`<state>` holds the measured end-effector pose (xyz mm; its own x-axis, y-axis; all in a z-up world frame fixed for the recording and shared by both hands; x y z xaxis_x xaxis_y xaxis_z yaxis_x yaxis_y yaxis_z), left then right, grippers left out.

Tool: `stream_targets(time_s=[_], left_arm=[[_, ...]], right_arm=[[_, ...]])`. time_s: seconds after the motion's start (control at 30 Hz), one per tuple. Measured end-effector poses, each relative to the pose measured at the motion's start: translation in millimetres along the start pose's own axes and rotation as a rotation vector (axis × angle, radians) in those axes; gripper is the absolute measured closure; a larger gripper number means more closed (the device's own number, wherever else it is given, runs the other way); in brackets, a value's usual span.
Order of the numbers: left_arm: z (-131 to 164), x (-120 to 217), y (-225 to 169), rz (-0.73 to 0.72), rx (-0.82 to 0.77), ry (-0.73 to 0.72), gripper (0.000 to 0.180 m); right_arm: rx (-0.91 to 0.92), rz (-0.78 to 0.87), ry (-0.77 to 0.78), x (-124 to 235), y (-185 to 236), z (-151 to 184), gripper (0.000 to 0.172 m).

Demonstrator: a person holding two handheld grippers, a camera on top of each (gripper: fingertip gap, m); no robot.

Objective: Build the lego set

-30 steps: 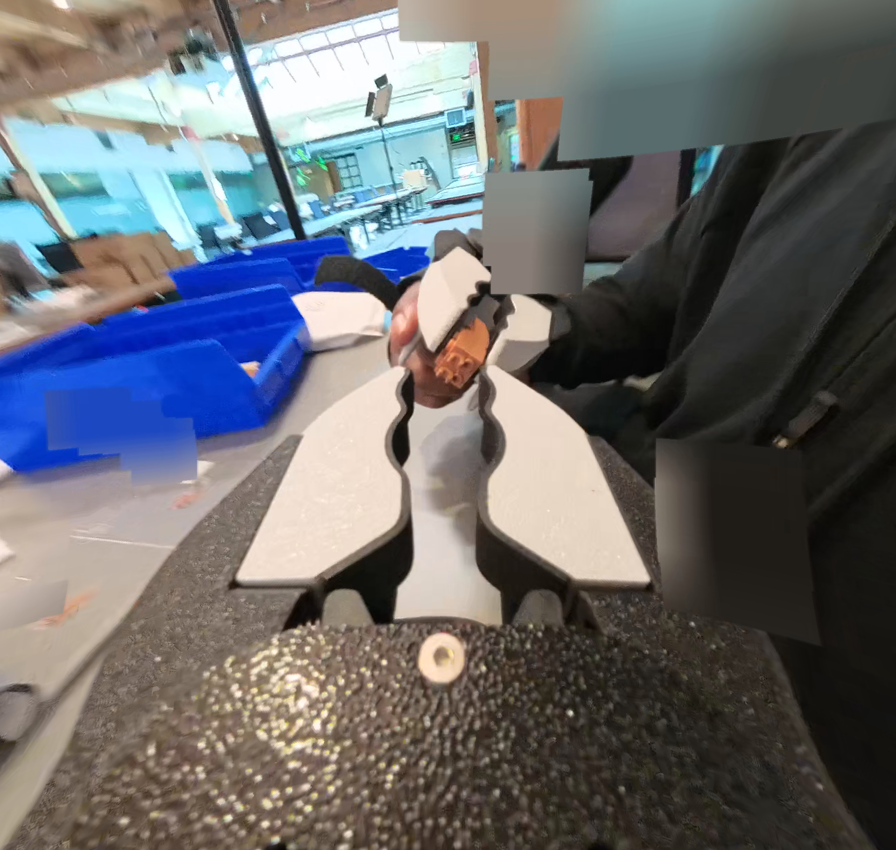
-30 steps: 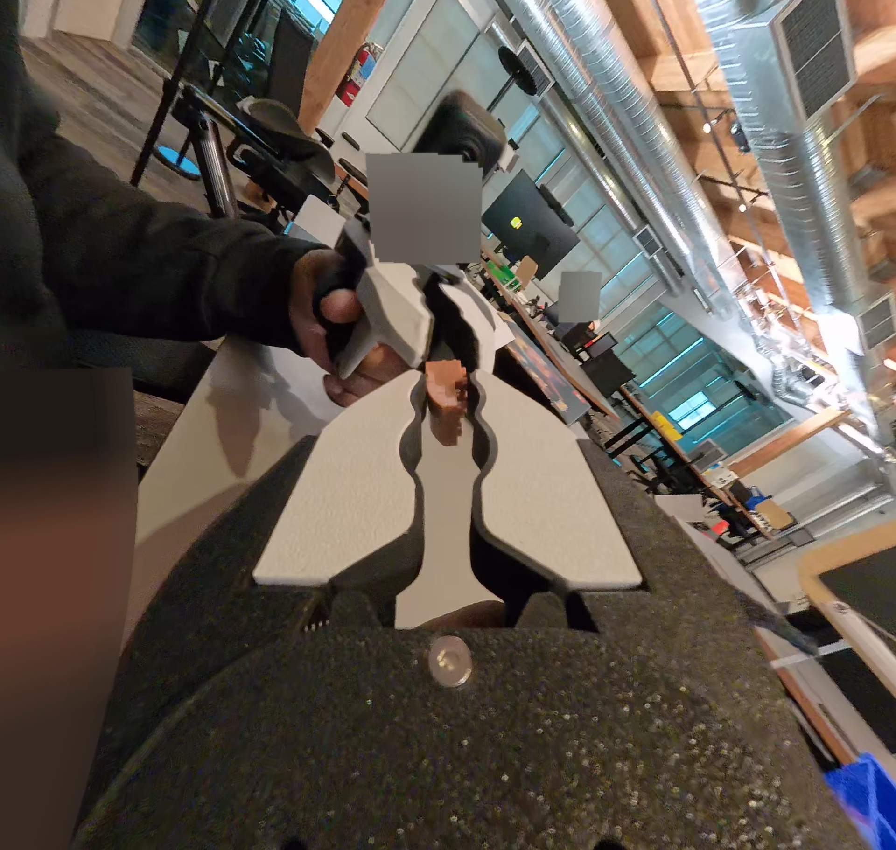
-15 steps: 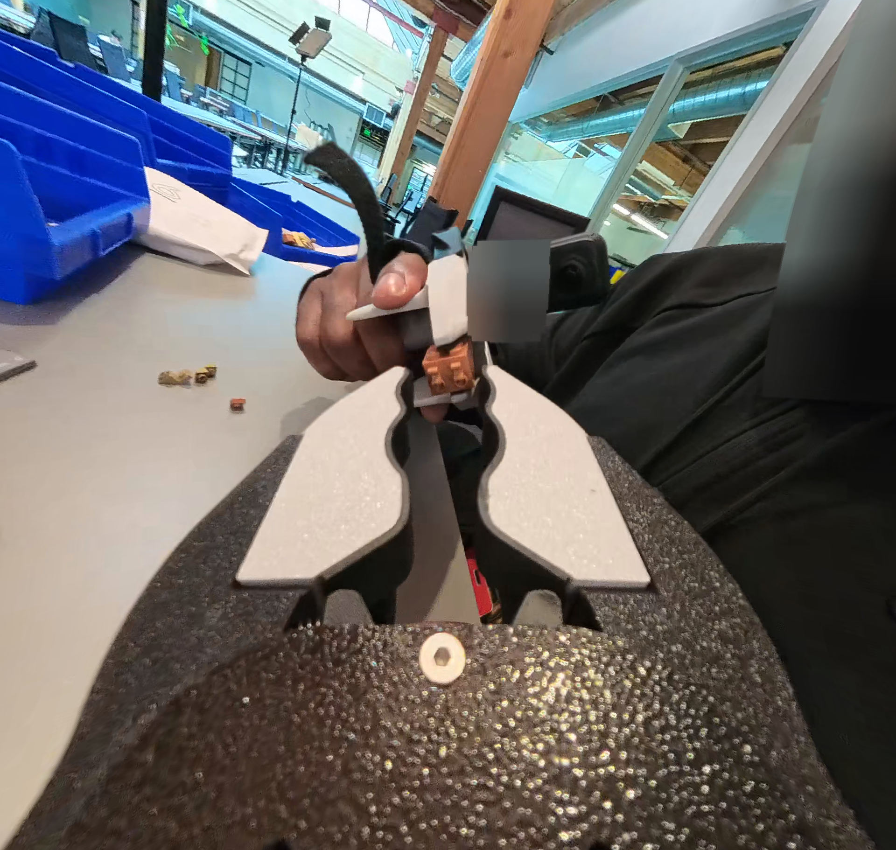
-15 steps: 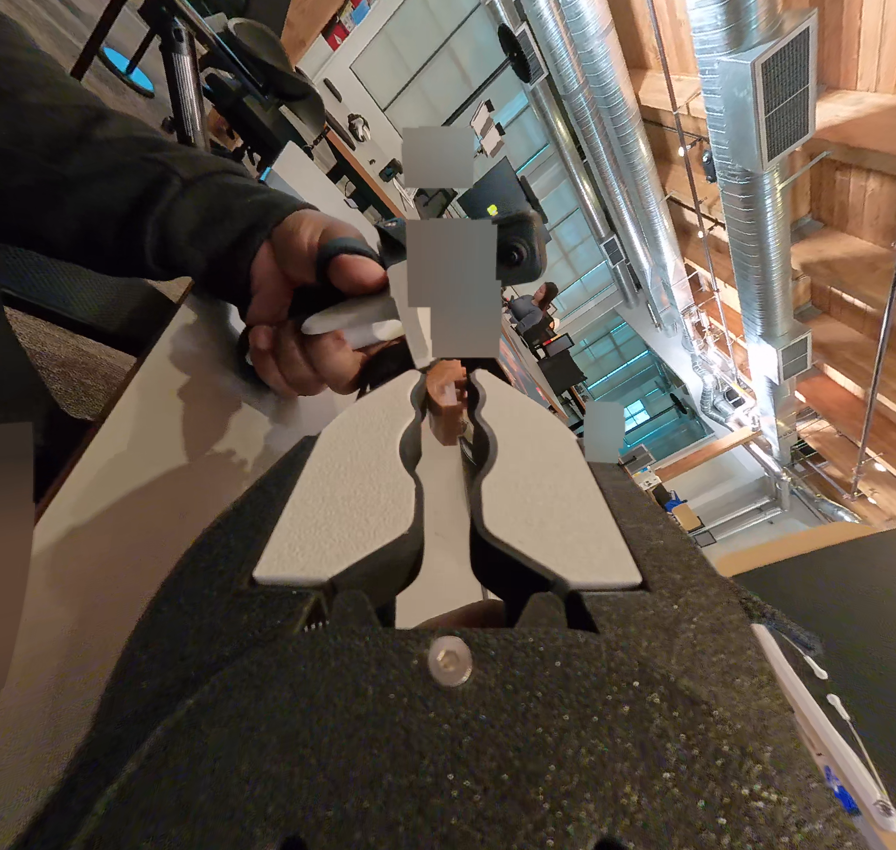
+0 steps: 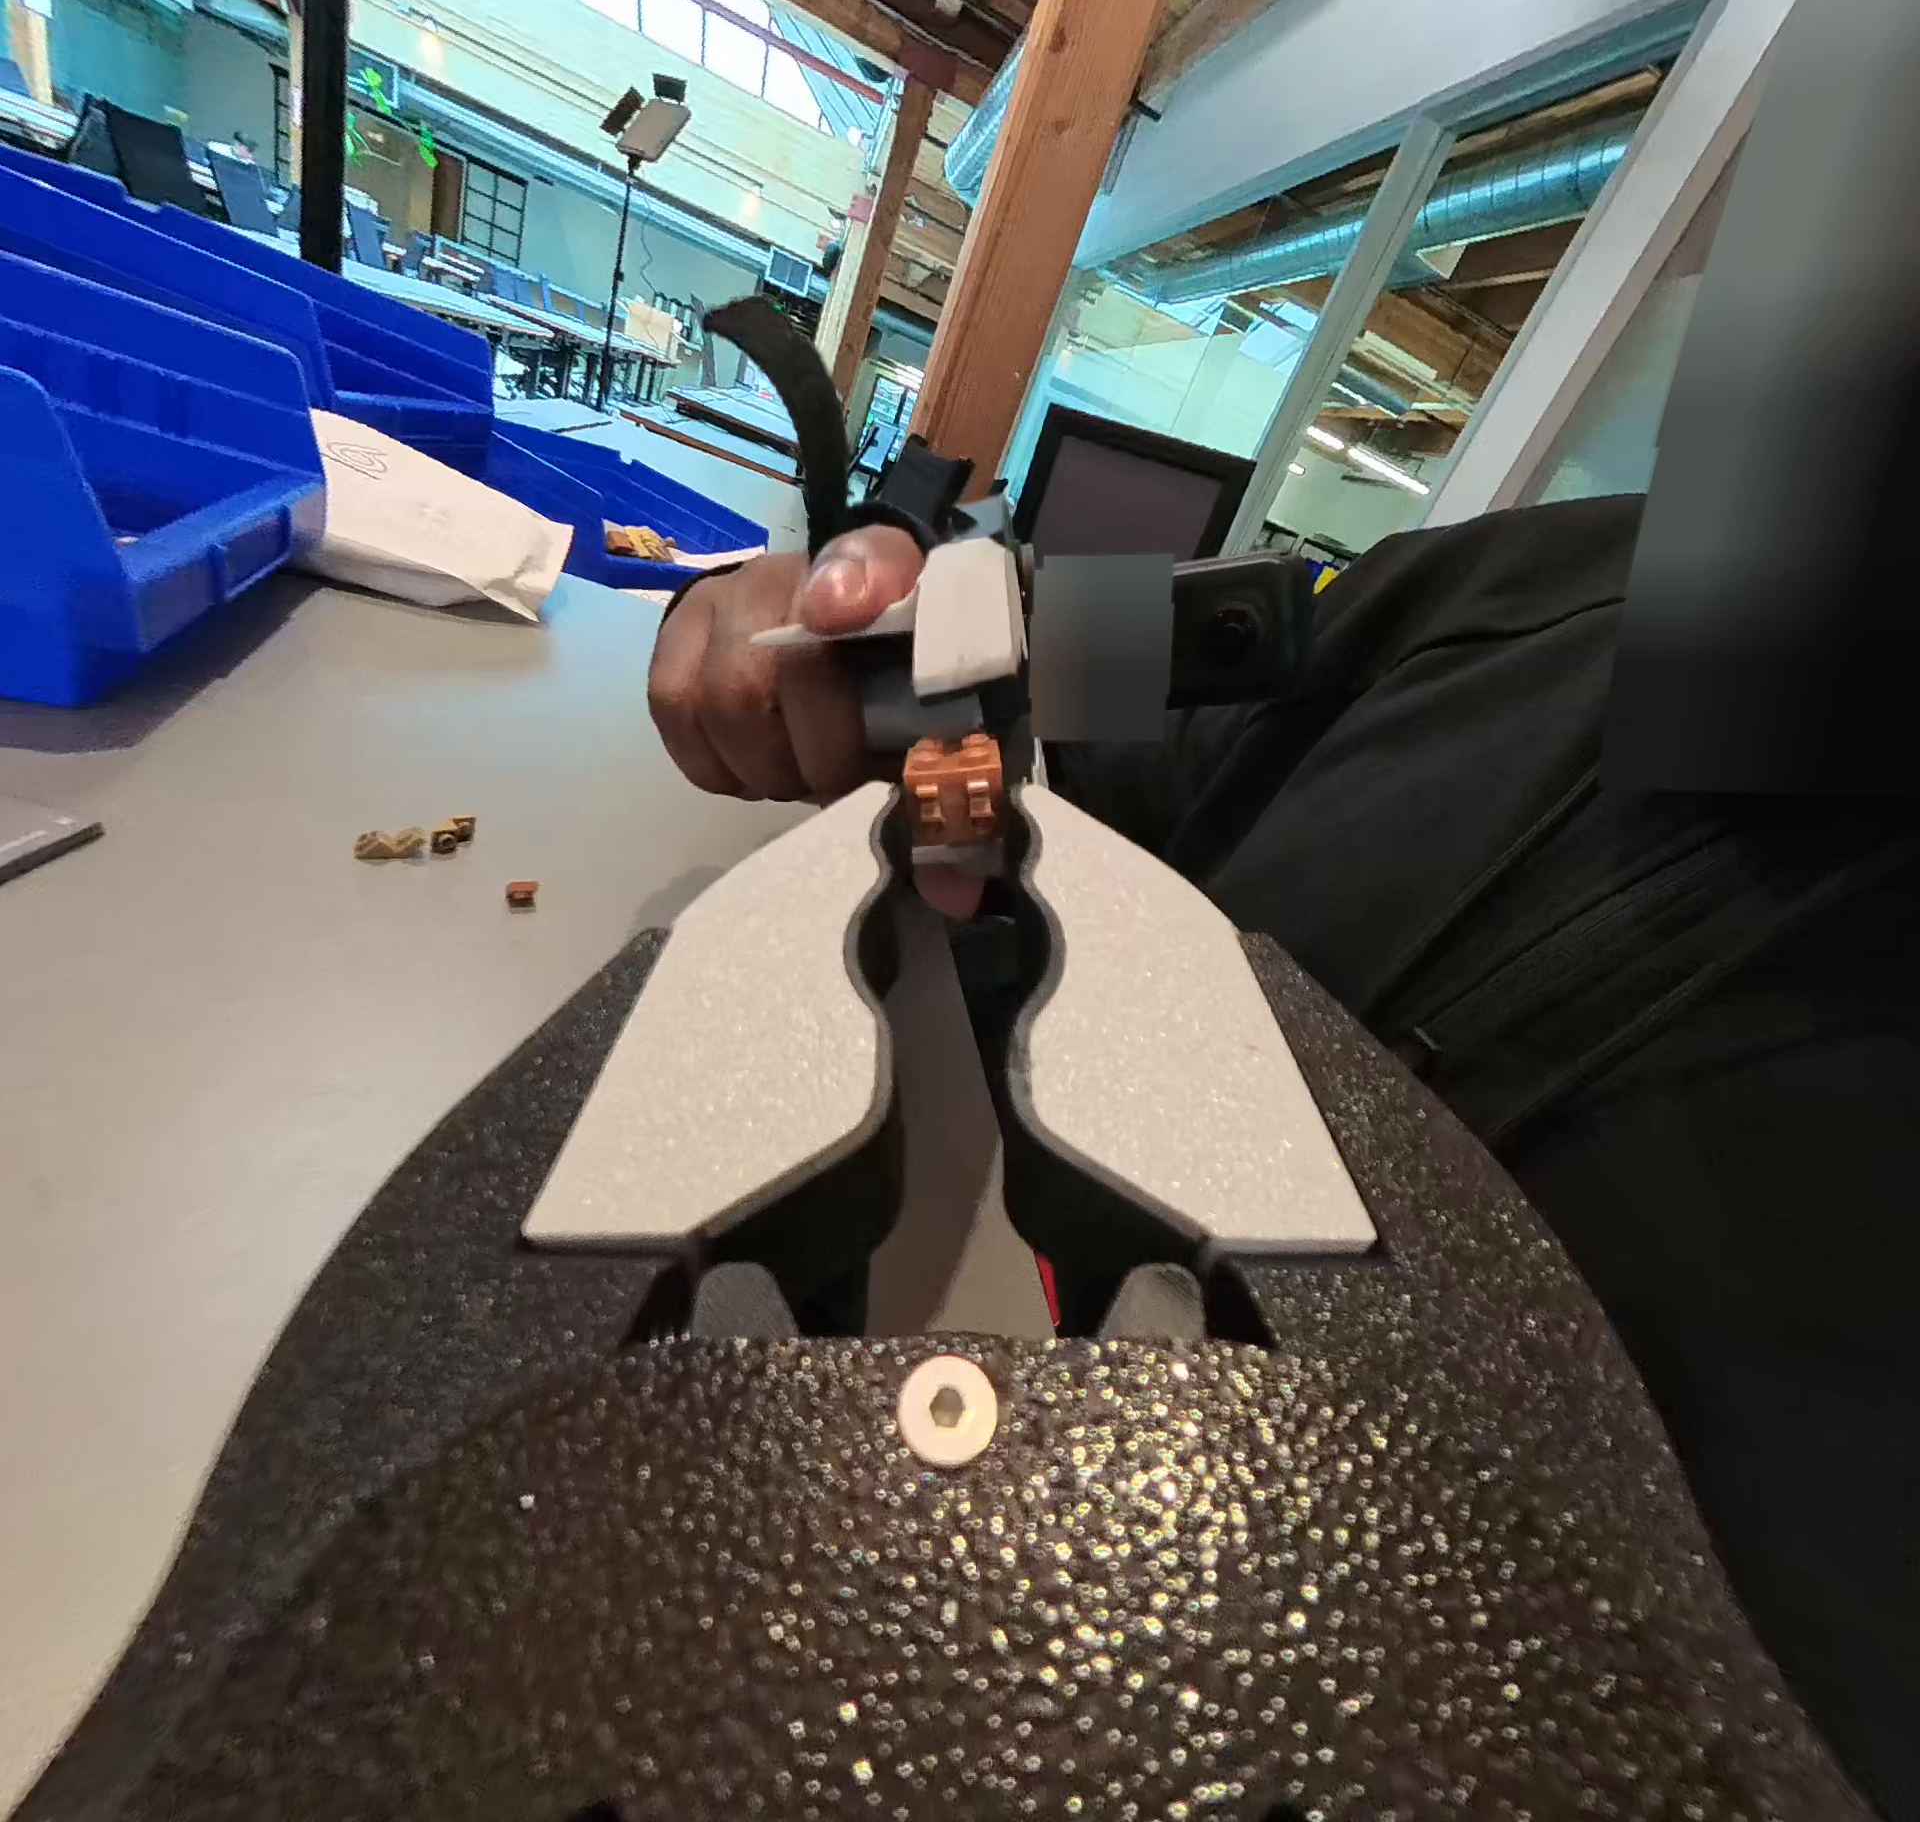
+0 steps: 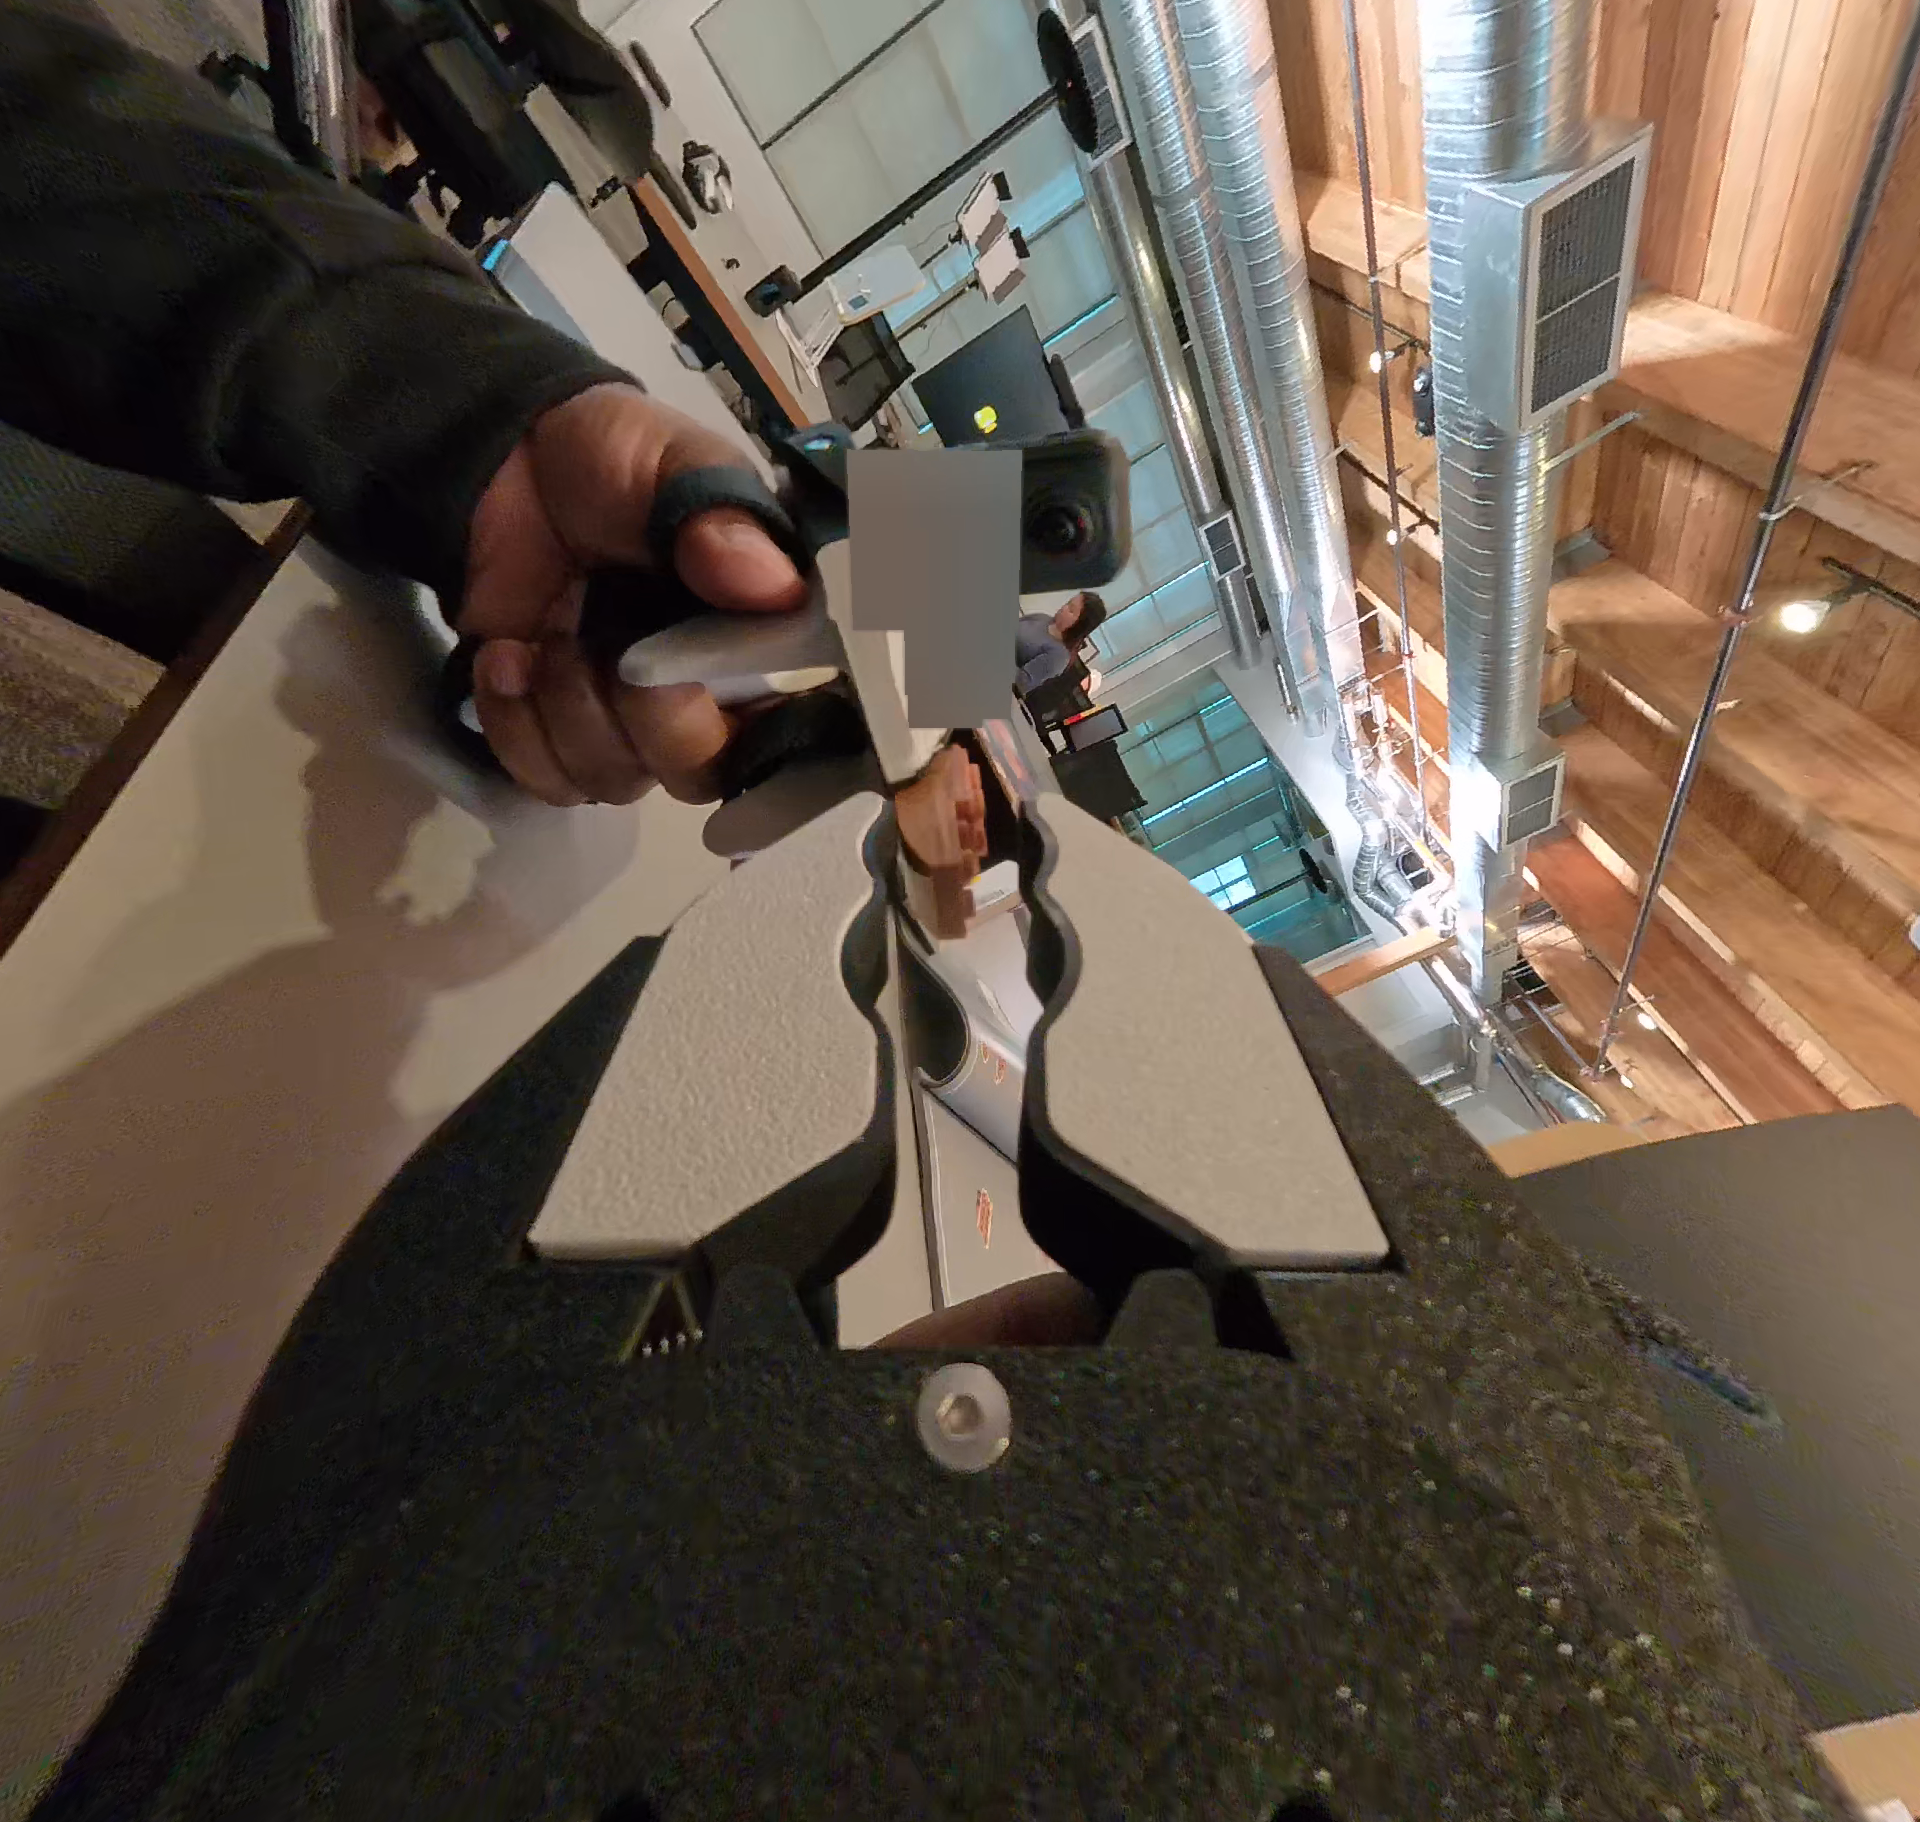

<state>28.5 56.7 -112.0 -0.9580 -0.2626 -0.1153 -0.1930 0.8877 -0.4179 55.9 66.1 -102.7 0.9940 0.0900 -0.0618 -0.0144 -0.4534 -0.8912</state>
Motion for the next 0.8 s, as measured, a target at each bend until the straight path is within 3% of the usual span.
stream_targets(time_s=[0.07, 0.53, 0.8], left_arm=[[2, -2, 0, -0.002, 0.003, 0.018, 0.164], [9, -6, 10, -0.060, 0.070, 0.079, 0.164], [4, -5, 10, -0.075, 0.013, 0.046, 0.165]], right_arm=[[0.024, -0.019, 0.008, -2, 4, 0, 0.156], [0.058, -0.103, 0.098, 2, 10, 11, 0.157], [-0.005, -0.039, 0.055, 2, 4, 11, 0.149]])
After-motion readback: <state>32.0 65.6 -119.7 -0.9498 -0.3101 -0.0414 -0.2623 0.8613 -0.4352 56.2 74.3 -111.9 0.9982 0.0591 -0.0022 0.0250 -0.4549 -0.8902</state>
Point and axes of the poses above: each gripper's, where its closed fingertips meet, x back along the fingers, z out of its underside, y = z × x across the jaws, the point moved 2 cm from there along x, back along the fingers, and after that the axes turned 4 degrees about x, right-handed, at the moved point
